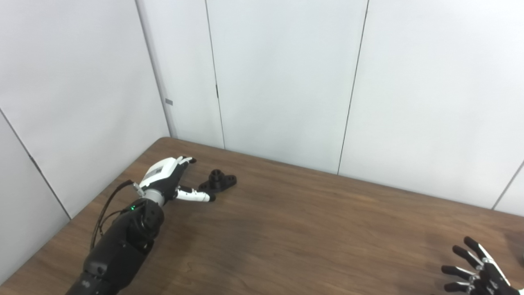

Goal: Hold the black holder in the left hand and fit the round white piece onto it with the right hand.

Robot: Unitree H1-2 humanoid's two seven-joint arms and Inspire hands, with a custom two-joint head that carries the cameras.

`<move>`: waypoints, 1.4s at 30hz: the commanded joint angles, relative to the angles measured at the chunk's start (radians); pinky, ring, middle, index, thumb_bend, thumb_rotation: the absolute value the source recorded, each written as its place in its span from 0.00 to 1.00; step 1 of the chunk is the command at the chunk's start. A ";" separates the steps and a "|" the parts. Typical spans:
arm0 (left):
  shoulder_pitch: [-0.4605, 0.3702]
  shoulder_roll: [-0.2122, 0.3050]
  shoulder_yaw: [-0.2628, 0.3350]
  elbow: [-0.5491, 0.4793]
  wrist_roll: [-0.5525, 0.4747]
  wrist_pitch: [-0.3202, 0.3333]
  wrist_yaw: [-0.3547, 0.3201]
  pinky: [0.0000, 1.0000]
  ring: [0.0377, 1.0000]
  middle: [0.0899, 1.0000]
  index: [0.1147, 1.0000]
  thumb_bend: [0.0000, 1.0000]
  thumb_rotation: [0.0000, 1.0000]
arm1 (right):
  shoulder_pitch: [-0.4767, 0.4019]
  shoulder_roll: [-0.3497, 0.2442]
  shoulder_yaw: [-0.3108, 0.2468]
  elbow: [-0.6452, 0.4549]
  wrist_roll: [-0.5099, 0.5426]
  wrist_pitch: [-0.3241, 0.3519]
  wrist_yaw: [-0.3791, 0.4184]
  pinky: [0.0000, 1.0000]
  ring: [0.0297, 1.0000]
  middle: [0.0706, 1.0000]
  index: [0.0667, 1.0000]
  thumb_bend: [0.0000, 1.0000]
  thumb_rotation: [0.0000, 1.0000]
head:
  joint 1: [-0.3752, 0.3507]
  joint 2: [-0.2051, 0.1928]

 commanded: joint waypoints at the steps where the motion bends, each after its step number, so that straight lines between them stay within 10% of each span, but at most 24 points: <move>1: -0.048 0.042 0.005 0.008 0.025 -0.020 0.038 1.00 1.00 1.00 0.93 1.00 0.43 | -0.015 -0.005 -0.003 -0.044 0.004 -0.015 0.000 0.54 0.69 0.86 0.91 0.68 0.03 | -0.003 0.002; 42: -0.099 -0.056 -0.023 0.311 -0.065 -0.170 0.222 0.98 1.00 0.96 0.76 0.87 0.30 | 0.013 0.010 0.020 -0.126 -0.018 0.039 -0.001 0.61 0.74 0.91 0.97 0.62 0.00 | -0.035 0.019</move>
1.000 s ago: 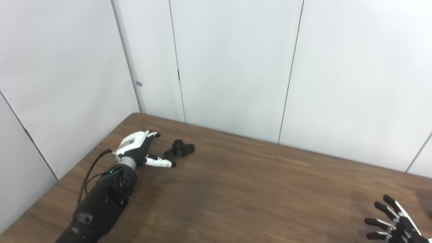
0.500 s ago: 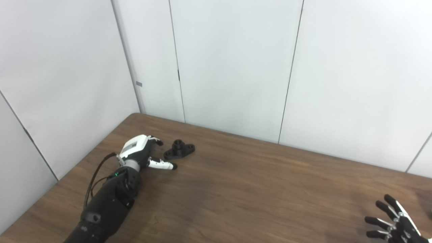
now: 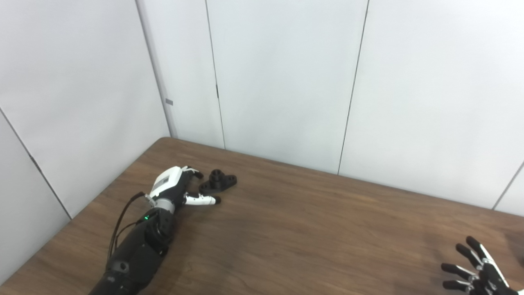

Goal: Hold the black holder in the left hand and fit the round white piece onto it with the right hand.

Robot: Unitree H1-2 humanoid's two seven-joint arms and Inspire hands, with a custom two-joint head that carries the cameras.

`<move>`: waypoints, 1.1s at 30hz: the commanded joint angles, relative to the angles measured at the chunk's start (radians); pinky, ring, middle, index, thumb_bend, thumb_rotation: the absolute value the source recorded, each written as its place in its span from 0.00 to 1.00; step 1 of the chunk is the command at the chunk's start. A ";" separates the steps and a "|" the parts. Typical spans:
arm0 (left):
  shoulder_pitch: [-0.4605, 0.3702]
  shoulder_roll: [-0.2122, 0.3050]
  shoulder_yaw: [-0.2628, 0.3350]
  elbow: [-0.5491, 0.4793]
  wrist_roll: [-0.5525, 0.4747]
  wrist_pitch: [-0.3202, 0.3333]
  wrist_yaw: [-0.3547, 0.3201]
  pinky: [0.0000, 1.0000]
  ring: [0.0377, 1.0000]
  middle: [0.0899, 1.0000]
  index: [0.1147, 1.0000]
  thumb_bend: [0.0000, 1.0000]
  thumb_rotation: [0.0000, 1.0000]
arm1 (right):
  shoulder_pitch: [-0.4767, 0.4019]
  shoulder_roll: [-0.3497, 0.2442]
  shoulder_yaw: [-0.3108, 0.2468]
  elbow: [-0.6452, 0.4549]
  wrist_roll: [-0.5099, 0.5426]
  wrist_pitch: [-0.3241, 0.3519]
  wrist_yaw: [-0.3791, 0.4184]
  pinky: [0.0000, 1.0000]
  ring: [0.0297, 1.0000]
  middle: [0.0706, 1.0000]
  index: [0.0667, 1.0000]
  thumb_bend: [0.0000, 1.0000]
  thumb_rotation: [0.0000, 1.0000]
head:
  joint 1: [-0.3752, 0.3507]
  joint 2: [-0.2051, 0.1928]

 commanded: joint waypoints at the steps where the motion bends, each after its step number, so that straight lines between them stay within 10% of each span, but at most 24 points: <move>1: -0.030 0.022 -0.004 0.016 -0.001 -0.018 0.007 0.99 1.00 0.96 0.76 0.87 0.30 | -0.019 0.005 0.001 -0.048 0.002 -0.002 -0.003 0.62 0.74 0.91 0.97 0.61 0.00 | -0.001 0.000; 33: -0.051 -0.019 -0.039 0.072 -0.023 -0.035 -0.003 0.95 0.98 0.94 0.72 0.79 0.21 | -0.002 0.012 0.004 -0.165 -0.009 0.101 -0.005 0.62 0.74 0.91 0.97 0.60 0.00 | -0.023 0.038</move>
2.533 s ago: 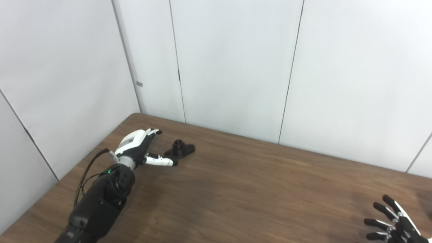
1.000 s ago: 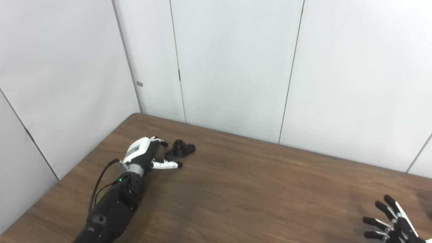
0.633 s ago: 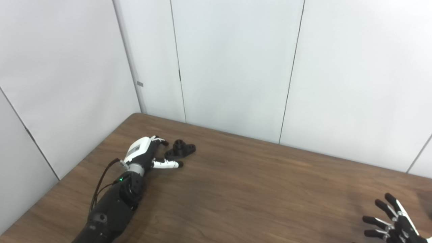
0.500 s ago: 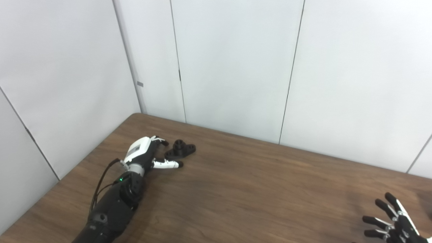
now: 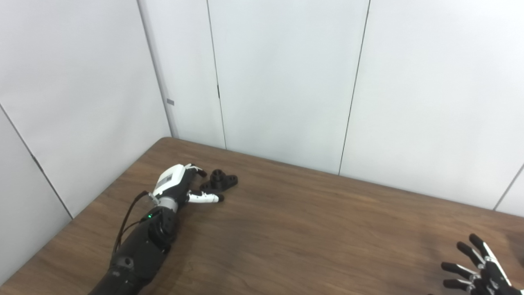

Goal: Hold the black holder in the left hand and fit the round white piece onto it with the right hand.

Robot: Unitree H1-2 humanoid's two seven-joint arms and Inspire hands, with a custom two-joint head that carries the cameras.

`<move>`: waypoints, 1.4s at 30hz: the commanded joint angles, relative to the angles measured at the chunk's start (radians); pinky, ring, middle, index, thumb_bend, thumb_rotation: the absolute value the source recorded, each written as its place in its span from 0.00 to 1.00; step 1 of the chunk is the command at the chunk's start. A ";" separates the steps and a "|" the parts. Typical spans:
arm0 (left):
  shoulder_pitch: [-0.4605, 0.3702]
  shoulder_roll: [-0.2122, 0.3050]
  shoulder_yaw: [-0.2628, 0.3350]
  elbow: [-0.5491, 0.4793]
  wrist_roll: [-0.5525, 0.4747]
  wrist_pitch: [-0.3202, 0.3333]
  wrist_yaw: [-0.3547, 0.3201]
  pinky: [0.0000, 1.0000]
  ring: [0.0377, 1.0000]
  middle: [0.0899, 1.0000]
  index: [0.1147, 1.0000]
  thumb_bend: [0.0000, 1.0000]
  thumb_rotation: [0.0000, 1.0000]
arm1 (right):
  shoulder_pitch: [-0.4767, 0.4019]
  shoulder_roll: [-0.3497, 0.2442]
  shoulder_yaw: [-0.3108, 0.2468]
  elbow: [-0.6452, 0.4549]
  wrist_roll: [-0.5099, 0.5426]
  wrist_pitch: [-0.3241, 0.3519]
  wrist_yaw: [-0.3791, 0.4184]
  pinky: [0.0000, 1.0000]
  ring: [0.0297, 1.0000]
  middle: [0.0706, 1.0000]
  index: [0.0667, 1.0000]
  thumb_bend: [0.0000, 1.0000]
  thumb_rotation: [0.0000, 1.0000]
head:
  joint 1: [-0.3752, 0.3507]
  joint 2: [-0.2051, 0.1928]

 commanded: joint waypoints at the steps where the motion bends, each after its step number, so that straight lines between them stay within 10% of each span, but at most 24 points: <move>1: -0.018 -0.010 -0.021 0.018 -0.007 -0.002 -0.021 0.94 0.98 0.93 0.72 0.79 0.21 | -0.018 0.006 -0.001 -0.040 0.003 -0.008 -0.004 0.62 0.74 0.91 0.97 0.60 0.00 | -0.001 0.002; 10: -0.014 -0.014 -0.040 0.021 -0.002 0.007 -0.024 0.93 0.98 0.94 0.73 0.78 0.21 | -0.016 0.007 -0.003 -0.060 0.002 0.008 -0.004 0.63 0.74 0.91 0.97 0.60 0.00 | -0.011 0.012; 17: -0.024 0.002 -0.120 0.098 0.086 -0.042 0.056 0.99 0.96 0.87 0.43 0.54 0.06 | -0.019 0.006 -0.005 -0.069 0.000 0.024 -0.005 0.63 0.75 0.92 0.97 0.59 0.00 | -0.008 0.013; 42: 0.046 0.001 -0.201 0.025 0.112 -0.122 0.171 1.00 0.92 0.84 0.42 0.52 0.05 | -0.036 0.019 -0.016 -0.059 0.062 0.029 0.007 0.70 0.79 0.93 1.00 0.53 0.00 | -0.050 0.031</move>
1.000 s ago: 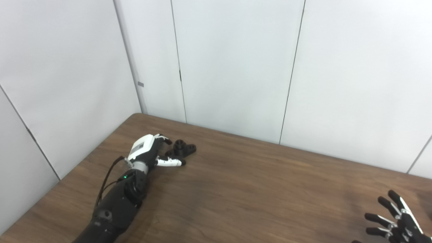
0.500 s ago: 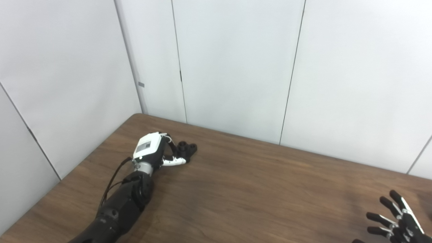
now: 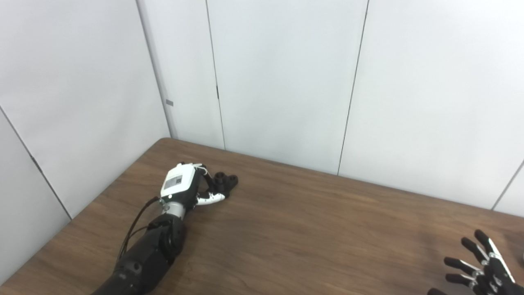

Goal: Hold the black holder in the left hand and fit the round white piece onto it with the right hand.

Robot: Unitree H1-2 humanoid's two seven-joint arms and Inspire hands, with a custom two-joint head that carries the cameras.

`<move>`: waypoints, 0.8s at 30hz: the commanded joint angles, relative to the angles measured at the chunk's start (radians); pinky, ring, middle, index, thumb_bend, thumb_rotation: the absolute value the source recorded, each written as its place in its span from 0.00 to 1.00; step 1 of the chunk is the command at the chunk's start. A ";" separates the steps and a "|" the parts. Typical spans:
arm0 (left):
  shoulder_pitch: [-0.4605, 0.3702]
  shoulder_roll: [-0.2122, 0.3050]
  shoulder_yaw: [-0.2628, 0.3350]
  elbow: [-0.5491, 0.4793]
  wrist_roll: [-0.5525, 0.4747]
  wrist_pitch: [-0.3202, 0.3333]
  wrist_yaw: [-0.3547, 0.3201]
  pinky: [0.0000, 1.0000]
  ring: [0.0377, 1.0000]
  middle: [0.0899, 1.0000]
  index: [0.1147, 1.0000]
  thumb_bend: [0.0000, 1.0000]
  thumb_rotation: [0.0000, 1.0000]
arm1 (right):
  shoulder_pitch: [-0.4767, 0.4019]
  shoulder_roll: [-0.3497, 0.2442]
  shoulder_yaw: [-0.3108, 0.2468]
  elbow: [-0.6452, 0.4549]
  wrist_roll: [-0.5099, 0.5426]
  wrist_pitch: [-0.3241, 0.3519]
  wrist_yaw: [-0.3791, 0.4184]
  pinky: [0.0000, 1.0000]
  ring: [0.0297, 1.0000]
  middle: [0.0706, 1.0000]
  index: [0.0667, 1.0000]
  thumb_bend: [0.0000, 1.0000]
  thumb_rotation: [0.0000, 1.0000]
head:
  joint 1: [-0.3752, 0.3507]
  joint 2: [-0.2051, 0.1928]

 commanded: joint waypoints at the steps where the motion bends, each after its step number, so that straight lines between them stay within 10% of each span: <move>1: 0.038 -0.010 -0.044 -0.032 0.018 -0.047 -0.063 1.00 0.93 0.85 0.42 0.52 0.06 | -0.033 0.012 -0.002 -0.030 0.022 -0.012 0.003 0.71 0.79 0.93 1.00 0.52 0.00 | -0.011 0.003; 11: 0.088 -0.015 -0.103 -0.219 -0.034 -0.242 -0.180 0.97 0.95 0.89 0.42 0.52 0.06 | -0.028 0.018 0.011 0.000 -0.037 -0.059 -0.017 0.64 0.76 0.91 0.97 0.58 0.00 | -0.112 0.026; 24: 0.112 -0.065 -0.129 -0.381 -0.054 -0.298 -0.356 0.99 0.96 0.92 0.42 0.52 0.06 | -0.049 0.001 -0.008 0.079 -0.048 -0.161 -0.028 0.59 0.70 0.87 0.94 0.67 0.00 | -0.223 0.057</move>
